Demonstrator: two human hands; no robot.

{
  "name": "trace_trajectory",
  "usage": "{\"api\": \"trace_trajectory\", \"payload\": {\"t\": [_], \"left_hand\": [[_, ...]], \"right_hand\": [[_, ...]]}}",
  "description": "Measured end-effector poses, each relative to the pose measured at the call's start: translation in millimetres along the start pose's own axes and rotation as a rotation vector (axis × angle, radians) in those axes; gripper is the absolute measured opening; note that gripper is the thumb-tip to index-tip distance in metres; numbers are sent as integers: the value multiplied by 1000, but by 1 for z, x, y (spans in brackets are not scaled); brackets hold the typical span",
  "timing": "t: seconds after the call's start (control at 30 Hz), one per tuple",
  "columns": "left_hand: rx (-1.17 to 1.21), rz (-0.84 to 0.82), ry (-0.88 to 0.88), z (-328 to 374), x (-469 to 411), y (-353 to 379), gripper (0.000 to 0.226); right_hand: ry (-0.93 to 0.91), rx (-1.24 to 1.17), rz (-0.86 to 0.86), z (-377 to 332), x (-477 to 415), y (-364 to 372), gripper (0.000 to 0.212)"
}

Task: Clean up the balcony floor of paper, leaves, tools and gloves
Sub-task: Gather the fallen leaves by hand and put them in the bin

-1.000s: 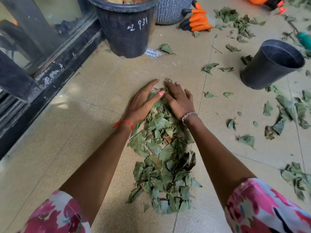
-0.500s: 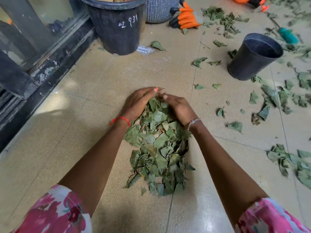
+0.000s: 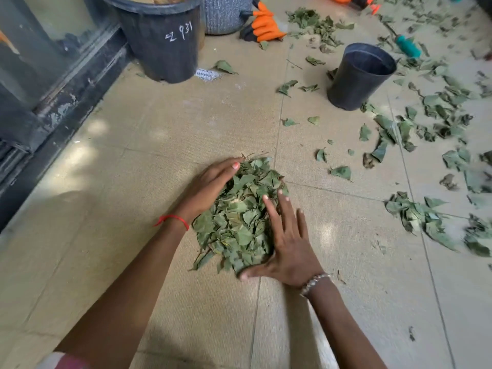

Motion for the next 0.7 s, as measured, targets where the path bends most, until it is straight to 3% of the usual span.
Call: {"api": "trace_trajectory", "payload": {"t": [0.17, 0.27, 0.33, 0.43, 0.57, 0.7], "left_hand": [[31, -59, 36, 11, 9, 10, 58], [82, -74, 47, 15, 13, 6, 56], [78, -143, 41, 15, 19, 14, 67], [-16, -177, 29, 12, 28, 27, 77], [-146, 38, 149, 28, 33, 25, 71], [30, 90, 112, 34, 37, 27, 55]], "right_hand": [[62, -70, 199, -5, -31, -20, 132], [55, -30, 160, -2, -49, -31, 140], [45, -15, 101, 3, -60, -31, 137], [3, -49, 114, 5, -64, -29, 120], [-110, -160, 262, 1, -55, -21, 96], [-182, -527, 412, -11, -41, -22, 62]]}}
Point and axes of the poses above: each hand's wrist, its own x-axis away from the middle knuckle, its own y-axis out of the palm, z = x × y, the point moved 7 cm from there along -x, towards the middle knuckle, and after that the axes turned 9 degrees about -x, right-handed, at the moved point
